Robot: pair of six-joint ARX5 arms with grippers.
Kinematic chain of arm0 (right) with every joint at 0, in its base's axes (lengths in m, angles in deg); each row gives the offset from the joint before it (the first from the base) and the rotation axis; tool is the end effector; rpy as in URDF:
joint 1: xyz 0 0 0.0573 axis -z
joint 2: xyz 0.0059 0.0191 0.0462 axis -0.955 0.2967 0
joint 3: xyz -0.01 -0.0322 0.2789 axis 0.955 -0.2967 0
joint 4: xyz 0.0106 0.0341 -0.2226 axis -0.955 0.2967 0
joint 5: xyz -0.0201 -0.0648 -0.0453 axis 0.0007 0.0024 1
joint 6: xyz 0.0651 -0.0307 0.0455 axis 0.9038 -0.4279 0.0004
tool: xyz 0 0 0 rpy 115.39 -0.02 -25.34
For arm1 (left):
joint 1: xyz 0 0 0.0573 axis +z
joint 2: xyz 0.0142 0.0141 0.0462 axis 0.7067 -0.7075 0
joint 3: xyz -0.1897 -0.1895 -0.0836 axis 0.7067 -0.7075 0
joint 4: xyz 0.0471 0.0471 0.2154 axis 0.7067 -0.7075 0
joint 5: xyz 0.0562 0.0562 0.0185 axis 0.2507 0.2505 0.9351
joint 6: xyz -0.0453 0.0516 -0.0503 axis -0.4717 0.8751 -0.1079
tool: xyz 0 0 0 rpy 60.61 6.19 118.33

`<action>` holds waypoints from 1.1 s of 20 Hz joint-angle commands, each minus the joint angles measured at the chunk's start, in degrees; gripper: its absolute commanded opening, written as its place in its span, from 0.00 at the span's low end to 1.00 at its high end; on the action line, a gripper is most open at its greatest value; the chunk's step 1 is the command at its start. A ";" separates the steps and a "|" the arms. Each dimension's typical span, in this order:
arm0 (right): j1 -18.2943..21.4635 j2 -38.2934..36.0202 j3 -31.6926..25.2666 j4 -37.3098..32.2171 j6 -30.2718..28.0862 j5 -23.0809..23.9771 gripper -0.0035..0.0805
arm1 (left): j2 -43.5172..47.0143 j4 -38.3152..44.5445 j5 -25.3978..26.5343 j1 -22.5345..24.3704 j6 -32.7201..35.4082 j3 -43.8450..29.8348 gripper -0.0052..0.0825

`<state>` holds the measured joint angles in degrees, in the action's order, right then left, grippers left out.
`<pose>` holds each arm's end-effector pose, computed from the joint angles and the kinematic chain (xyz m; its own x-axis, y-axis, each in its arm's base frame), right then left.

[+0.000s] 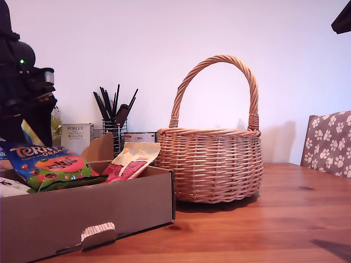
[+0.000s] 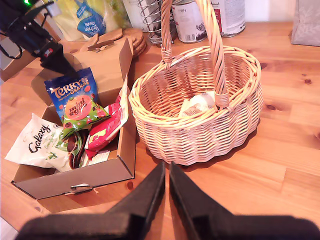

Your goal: Move the bags of Easter eggs from the cardboard box on the left into the woven basket on the right side.

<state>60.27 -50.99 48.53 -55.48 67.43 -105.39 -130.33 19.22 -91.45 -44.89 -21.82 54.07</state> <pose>0.1078 0.0532 0.2681 0.7249 0.5681 -0.3896 -0.5279 0.8215 0.2158 0.3836 -0.0232 0.2158 0.2002 -0.3281 -0.9232 0.3816 0.8939 -0.2350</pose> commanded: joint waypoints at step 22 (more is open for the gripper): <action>-0.26 -0.02 -0.79 -0.63 -0.02 -0.20 0.03 | -1.11 -12.61 -3.04 -15.58 -0.13 -0.24 0.46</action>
<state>60.27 -50.99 48.53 -55.56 67.43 -105.39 -130.33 6.32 -95.15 -60.26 -21.77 54.07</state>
